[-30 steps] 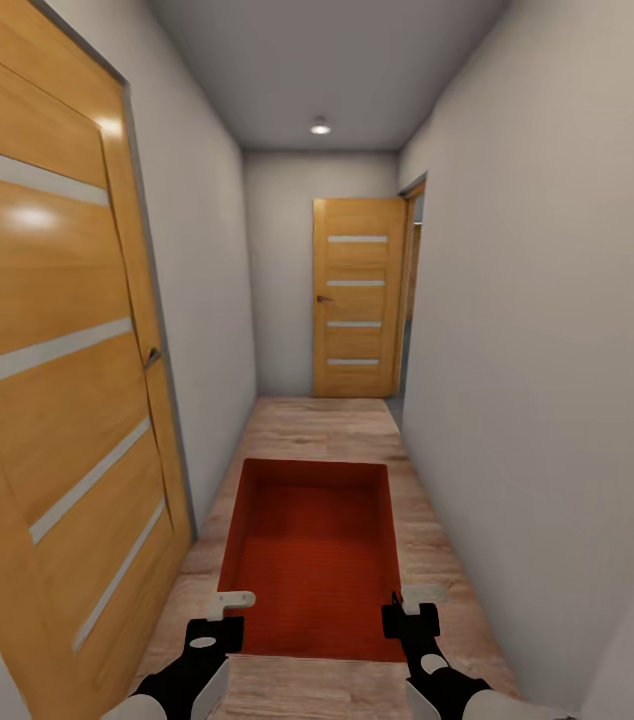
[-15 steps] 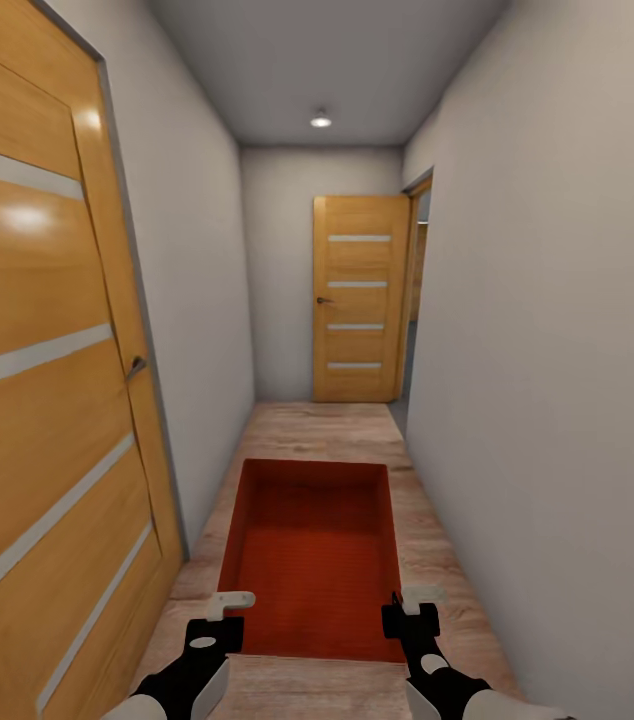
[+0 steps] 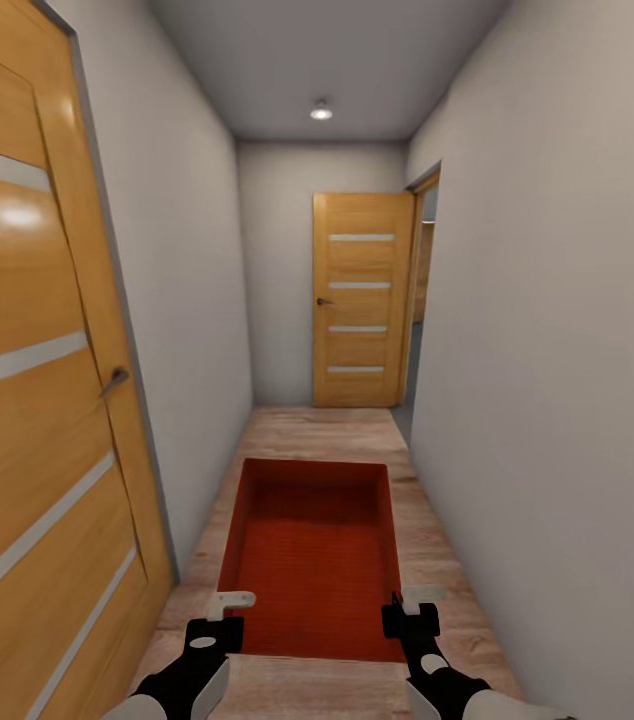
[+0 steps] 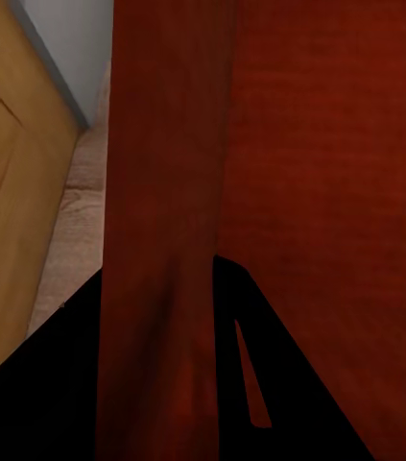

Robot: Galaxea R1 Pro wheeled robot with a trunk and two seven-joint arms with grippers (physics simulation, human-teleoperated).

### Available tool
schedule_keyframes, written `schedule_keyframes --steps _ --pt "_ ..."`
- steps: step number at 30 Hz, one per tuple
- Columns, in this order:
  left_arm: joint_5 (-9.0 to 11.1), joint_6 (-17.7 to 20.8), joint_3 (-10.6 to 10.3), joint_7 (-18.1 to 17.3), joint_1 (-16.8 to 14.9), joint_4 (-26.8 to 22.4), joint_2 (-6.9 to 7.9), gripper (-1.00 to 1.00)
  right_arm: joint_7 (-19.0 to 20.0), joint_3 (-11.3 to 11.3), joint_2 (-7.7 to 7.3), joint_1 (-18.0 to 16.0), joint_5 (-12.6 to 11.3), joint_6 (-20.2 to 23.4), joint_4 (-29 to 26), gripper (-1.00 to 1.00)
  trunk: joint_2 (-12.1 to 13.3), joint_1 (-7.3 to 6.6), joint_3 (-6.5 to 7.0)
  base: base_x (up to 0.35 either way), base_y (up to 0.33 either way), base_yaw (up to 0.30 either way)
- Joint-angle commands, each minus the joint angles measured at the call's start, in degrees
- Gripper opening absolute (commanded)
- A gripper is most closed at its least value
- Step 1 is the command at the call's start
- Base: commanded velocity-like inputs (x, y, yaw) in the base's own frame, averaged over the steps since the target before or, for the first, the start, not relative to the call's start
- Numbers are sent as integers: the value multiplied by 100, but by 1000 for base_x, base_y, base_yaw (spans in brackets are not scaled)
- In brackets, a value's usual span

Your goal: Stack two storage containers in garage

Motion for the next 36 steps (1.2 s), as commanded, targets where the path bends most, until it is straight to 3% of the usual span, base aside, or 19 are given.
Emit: schedule_keyframes --steps 1,36 --pt "91 5 -13 62 1 112 3 -100 -42 -414 2 -12 -128 -264 -6 -100 -4 4 -6 323 0 0" --pt "91 5 -13 62 1 113 3 -100 -42 -414 -6 -12 -137 -248 -4 -100 -4 4 -6 323 0 0"
